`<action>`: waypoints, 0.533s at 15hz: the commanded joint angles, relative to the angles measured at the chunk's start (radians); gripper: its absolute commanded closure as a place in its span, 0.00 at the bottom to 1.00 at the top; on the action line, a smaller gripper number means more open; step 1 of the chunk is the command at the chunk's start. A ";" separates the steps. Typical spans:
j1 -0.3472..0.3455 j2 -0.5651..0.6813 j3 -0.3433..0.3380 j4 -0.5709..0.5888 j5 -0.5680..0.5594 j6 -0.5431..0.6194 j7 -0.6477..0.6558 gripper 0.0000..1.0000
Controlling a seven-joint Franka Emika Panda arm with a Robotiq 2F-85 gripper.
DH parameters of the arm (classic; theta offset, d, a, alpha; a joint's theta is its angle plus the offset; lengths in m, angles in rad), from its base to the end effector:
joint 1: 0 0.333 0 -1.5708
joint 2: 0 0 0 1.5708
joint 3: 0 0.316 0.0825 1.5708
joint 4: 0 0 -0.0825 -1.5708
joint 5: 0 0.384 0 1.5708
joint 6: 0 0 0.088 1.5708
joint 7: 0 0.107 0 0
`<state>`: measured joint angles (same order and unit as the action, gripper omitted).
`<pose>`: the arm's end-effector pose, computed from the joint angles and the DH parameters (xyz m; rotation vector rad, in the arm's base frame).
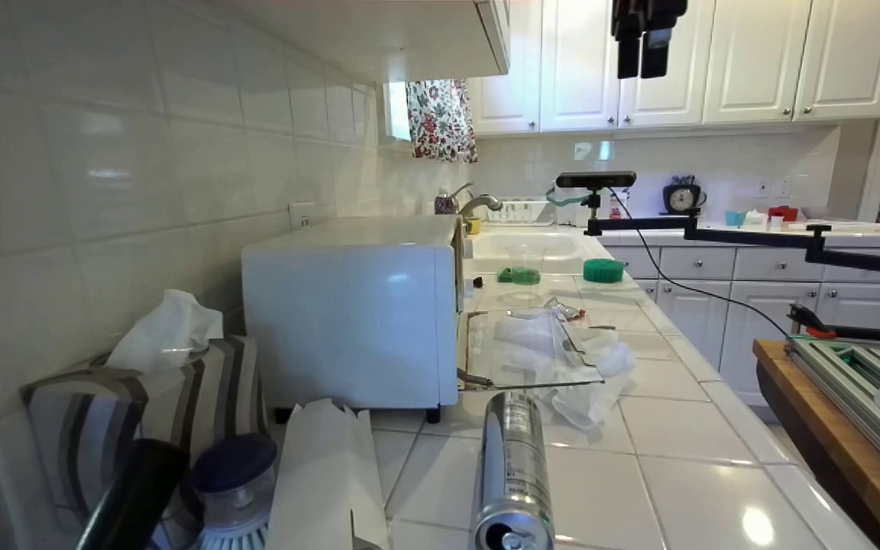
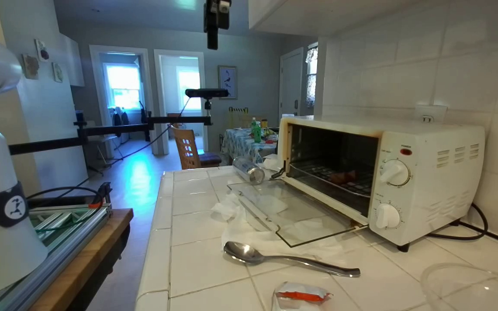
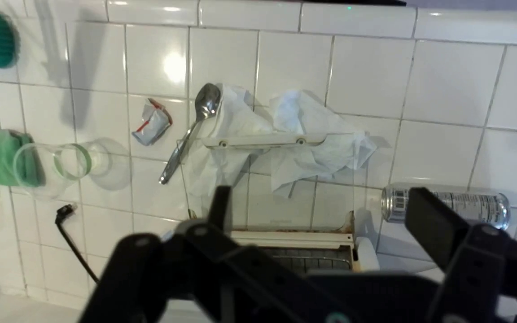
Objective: Take the brown object out of the oven.
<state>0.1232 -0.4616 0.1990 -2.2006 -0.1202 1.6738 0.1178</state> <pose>0.3874 0.1289 0.5549 2.9090 0.2884 -0.0426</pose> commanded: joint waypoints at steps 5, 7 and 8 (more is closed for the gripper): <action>-0.013 -0.192 -0.058 -0.311 -0.041 0.316 0.010 0.00; -0.020 -0.167 -0.090 -0.361 -0.042 0.417 -0.037 0.00; -0.026 -0.151 -0.105 -0.384 -0.045 0.466 -0.069 0.00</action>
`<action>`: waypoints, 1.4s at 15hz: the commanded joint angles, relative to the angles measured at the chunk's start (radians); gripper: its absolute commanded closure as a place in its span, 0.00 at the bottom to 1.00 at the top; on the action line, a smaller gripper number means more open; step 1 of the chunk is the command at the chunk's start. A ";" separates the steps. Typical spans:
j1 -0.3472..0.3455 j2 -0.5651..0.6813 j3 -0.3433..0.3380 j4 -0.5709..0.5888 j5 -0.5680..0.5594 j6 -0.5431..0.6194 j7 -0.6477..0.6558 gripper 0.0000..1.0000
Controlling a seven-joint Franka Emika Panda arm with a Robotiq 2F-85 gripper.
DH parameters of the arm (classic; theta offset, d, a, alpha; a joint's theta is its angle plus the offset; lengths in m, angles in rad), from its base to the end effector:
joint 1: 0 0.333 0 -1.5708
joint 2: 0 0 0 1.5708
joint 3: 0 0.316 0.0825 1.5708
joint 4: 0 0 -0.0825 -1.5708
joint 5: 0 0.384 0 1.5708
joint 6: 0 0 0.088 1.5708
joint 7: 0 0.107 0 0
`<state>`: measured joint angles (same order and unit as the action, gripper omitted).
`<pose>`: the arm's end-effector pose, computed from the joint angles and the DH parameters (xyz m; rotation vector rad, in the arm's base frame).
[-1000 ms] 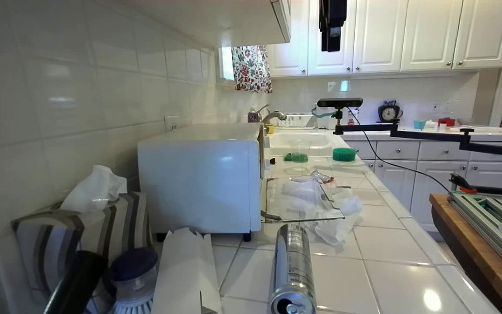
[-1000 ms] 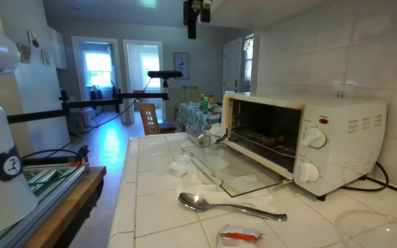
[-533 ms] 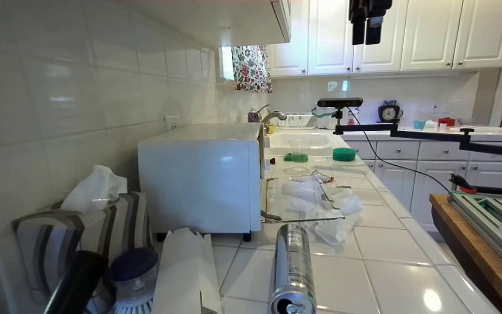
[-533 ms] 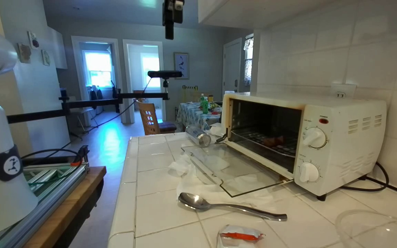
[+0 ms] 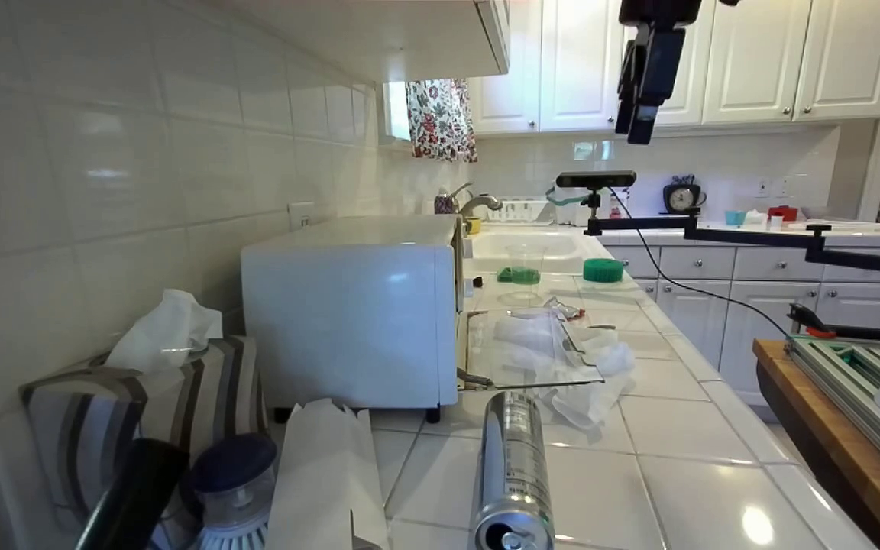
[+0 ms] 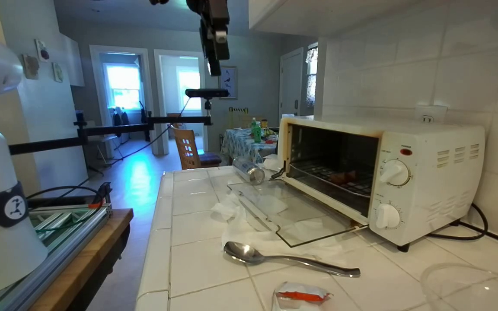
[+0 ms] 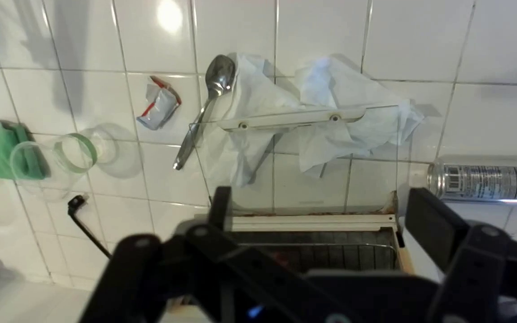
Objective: Take the brown object out of the oven.
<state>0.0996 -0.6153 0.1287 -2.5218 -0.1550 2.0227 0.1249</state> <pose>0.3669 0.0793 0.4934 2.9303 0.2118 0.2126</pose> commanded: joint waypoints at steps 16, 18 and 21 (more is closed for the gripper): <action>-0.129 0.289 -0.075 -0.117 -0.112 0.576 -0.132 0.00; -0.130 0.298 -0.075 -0.116 -0.112 0.589 -0.131 0.00; -0.130 0.297 -0.075 -0.116 -0.112 0.590 -0.130 0.00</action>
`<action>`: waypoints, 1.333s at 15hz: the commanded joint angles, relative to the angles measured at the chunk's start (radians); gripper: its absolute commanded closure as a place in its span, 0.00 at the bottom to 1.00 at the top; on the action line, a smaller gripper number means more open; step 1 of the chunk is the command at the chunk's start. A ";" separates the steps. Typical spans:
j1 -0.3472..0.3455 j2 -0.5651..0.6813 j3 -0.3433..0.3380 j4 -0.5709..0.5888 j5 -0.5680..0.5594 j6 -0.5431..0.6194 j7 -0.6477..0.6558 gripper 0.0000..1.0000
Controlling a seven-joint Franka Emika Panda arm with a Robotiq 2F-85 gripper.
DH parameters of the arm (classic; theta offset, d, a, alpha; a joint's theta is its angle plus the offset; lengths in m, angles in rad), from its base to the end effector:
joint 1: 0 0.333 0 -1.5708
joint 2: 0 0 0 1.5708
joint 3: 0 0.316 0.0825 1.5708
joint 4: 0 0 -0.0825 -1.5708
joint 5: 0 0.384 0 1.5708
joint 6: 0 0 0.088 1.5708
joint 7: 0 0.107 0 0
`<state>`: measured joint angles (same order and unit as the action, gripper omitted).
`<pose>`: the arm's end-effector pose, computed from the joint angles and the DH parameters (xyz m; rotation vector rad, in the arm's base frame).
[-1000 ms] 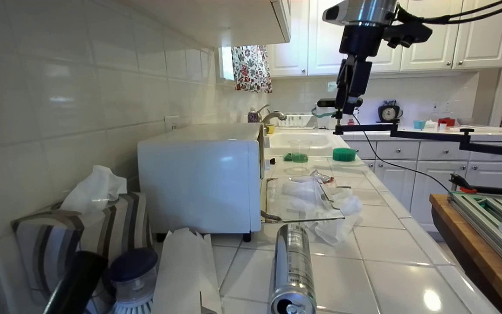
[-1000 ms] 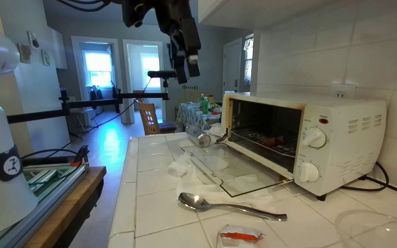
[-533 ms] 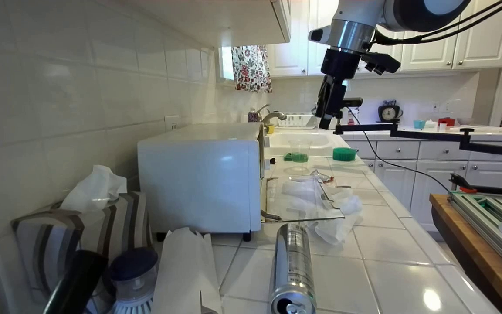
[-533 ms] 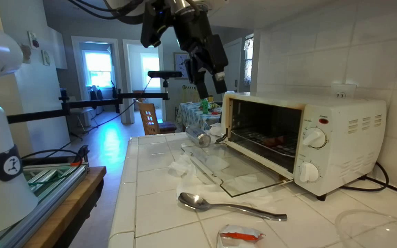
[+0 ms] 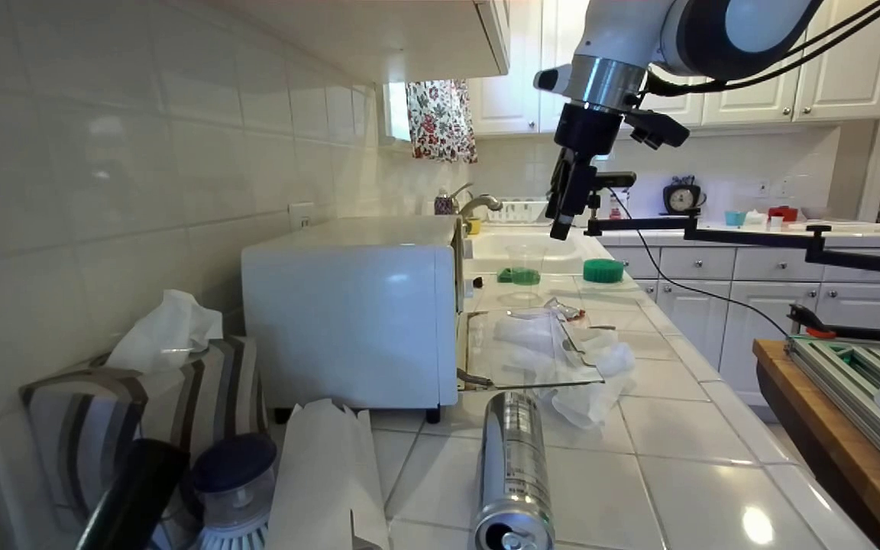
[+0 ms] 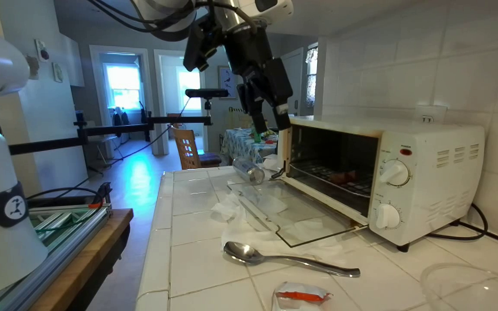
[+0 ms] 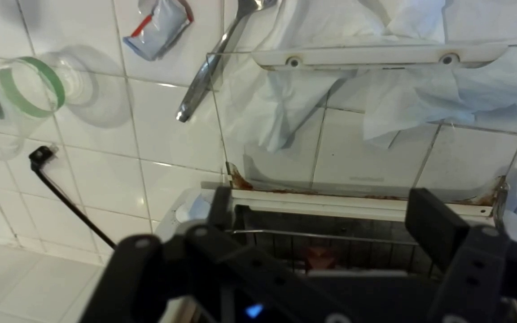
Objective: Take the brown object out of the oven.
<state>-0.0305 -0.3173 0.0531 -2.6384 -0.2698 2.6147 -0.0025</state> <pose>0.4314 0.0153 0.3797 2.9076 0.3487 0.4300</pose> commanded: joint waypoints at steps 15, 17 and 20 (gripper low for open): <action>-0.031 0.402 -0.008 0.127 -0.079 0.486 0.037 0.00; -0.027 0.437 -0.015 0.150 -0.077 0.518 0.037 0.00; -0.025 0.491 -0.011 0.177 -0.063 0.574 0.026 0.00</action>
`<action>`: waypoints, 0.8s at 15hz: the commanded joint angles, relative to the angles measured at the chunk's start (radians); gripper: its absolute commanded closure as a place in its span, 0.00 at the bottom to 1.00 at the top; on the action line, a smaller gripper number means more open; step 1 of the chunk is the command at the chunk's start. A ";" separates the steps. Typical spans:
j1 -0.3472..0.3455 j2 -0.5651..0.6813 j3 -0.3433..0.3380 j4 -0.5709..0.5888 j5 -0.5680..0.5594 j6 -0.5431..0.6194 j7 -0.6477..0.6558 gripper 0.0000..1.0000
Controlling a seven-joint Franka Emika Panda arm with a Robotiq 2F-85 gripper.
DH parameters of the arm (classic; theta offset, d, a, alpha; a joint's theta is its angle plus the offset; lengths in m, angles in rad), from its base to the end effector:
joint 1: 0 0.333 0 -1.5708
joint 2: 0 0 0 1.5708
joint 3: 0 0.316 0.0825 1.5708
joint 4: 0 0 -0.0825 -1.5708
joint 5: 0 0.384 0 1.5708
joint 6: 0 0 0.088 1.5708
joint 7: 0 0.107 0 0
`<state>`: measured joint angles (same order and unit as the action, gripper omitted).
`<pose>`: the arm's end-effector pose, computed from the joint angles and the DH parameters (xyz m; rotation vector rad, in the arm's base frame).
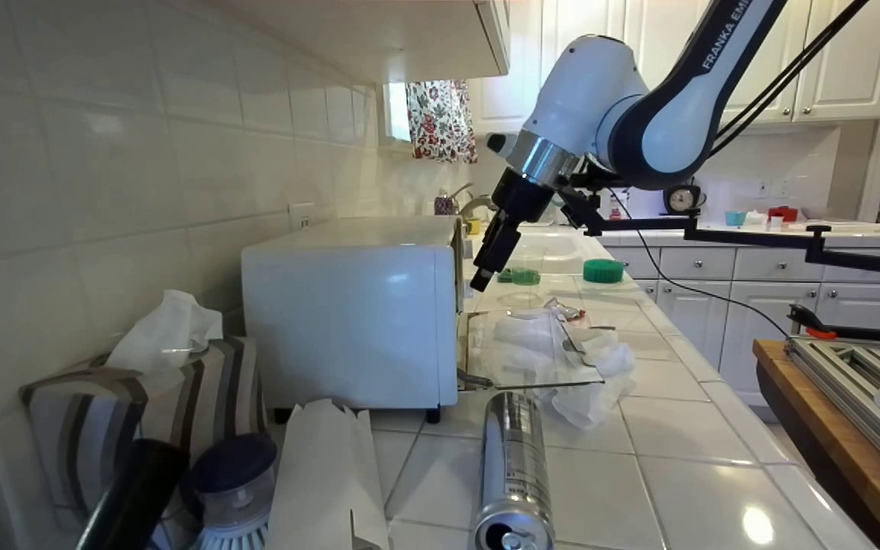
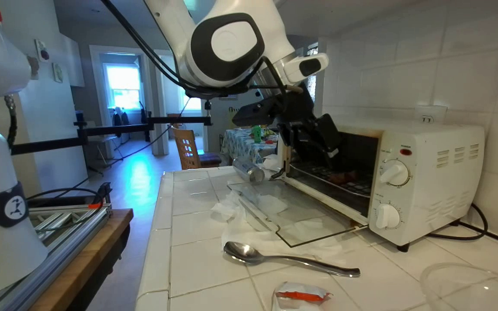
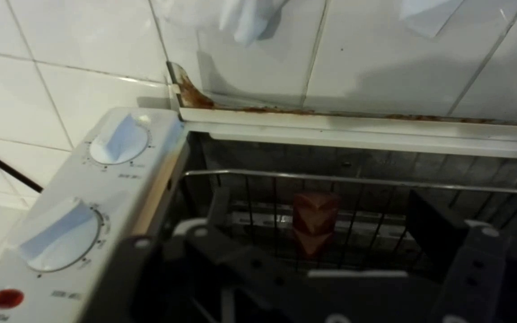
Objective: Take the brown object out of the oven.
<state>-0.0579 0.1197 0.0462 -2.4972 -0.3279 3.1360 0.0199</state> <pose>0.5092 0.0222 0.2945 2.9308 0.4340 0.7782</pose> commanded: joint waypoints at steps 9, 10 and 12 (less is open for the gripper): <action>0.024 0.147 0.003 0.097 0.099 0.141 -0.077 0.00; 0.025 0.153 0.009 0.101 0.106 0.144 -0.075 0.00; 0.028 0.163 0.013 0.107 0.112 0.155 -0.075 0.00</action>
<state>-0.0368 0.2521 0.0538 -2.4129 -0.2568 3.2639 -0.0084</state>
